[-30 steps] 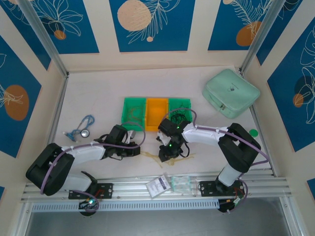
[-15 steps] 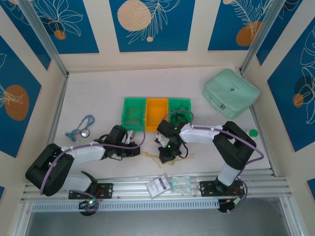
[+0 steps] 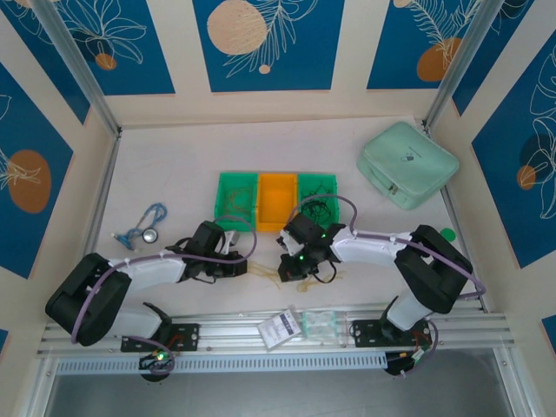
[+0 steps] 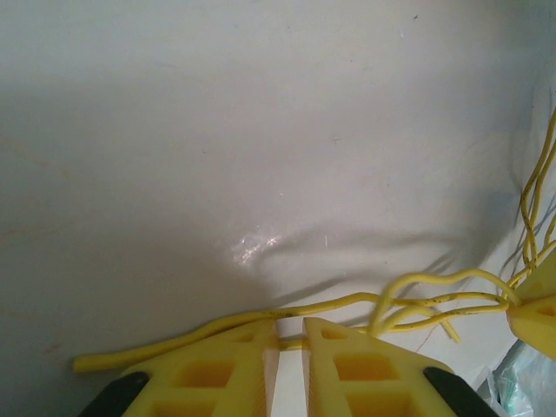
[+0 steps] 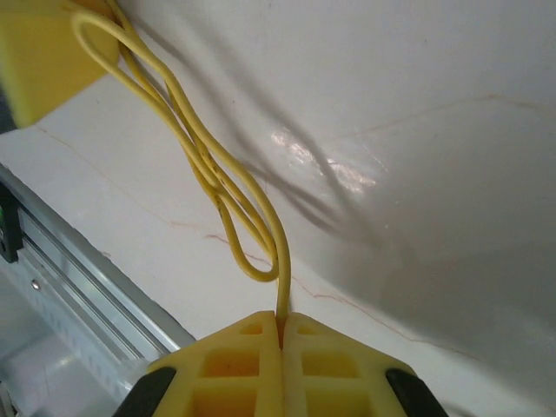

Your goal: Untangle the cables

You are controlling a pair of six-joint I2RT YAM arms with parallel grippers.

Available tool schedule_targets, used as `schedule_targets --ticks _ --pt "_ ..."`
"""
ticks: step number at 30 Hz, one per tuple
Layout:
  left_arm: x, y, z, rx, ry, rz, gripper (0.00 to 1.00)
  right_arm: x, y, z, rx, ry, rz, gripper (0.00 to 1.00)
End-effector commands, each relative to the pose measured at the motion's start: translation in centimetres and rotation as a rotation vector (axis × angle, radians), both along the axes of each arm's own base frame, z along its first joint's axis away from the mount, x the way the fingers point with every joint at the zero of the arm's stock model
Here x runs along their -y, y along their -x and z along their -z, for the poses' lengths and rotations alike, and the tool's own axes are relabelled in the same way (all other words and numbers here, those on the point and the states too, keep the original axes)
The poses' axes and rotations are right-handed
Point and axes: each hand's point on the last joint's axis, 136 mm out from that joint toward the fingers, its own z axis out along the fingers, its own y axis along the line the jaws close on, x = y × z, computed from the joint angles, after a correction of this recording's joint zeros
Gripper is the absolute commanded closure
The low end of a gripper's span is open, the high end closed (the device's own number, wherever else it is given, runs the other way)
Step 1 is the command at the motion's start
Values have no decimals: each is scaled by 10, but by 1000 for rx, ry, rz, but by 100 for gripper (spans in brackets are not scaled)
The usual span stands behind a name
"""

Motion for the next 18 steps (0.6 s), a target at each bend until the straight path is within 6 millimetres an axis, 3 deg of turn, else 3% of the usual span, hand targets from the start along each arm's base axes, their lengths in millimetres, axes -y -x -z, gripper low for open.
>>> schedule_targets --ticks 1,11,18 --pt "-12 16 21 -58 -69 10 82 -16 -13 -14 83 -87 73 100" --pt "-12 16 22 -58 -62 10 82 -25 -35 -28 246 -168 240 100" --pt "-12 16 20 -51 -65 13 82 -19 -52 -54 353 -207 312 100"
